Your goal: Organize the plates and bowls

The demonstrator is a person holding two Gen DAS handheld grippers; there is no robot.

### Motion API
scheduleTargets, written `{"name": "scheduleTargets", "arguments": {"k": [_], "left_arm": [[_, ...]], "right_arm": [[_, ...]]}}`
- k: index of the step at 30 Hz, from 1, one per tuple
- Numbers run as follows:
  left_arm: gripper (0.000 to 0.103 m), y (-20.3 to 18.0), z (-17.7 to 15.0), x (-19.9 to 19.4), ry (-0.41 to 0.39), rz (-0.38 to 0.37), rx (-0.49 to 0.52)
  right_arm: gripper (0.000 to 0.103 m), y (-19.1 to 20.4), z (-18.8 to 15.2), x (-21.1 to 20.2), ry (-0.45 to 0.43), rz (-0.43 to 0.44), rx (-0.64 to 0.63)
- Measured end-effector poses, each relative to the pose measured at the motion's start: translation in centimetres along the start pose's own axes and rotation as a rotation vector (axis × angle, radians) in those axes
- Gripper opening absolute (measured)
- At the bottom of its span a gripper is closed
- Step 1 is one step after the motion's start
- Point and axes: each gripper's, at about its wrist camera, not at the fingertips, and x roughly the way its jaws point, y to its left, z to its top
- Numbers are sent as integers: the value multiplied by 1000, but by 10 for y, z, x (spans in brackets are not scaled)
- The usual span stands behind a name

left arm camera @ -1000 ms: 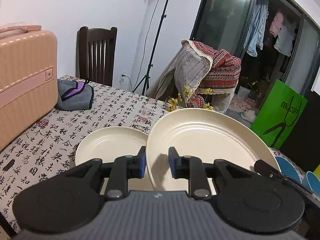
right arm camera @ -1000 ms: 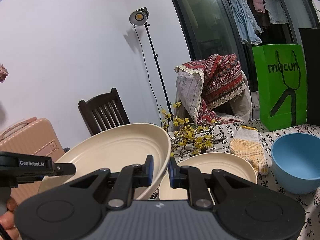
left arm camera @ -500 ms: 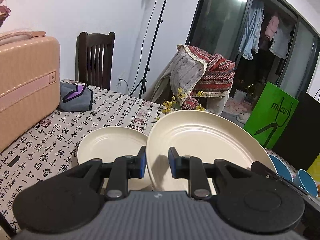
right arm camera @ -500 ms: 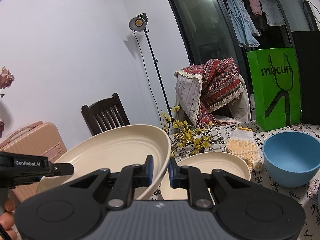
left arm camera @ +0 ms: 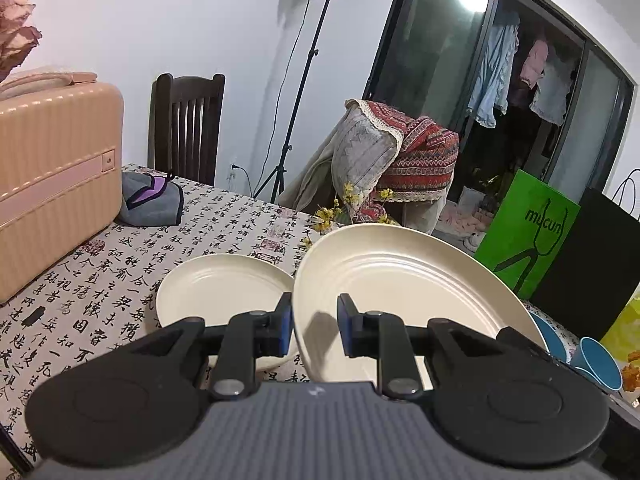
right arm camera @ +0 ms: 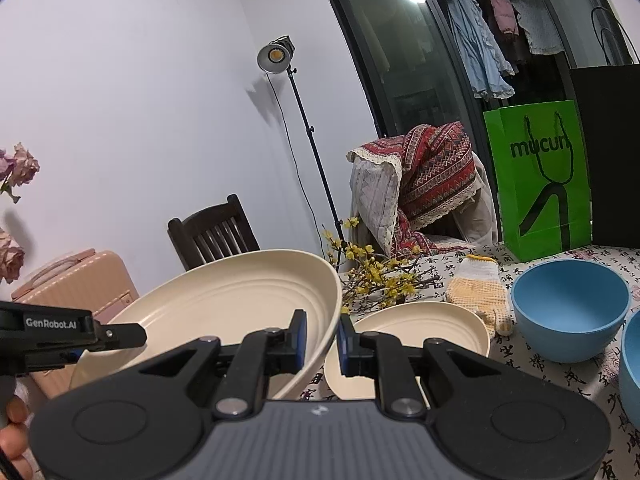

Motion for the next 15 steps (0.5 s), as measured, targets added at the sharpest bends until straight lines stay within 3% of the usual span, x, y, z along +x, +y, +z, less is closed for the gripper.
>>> {"name": "scheduleTargets", "arguments": {"k": [15], "left_arm": [[23, -2, -7, -28, -22, -16, 0]], "right_arm": [[15, 1, -1, -24, -23, 2, -2]]}}
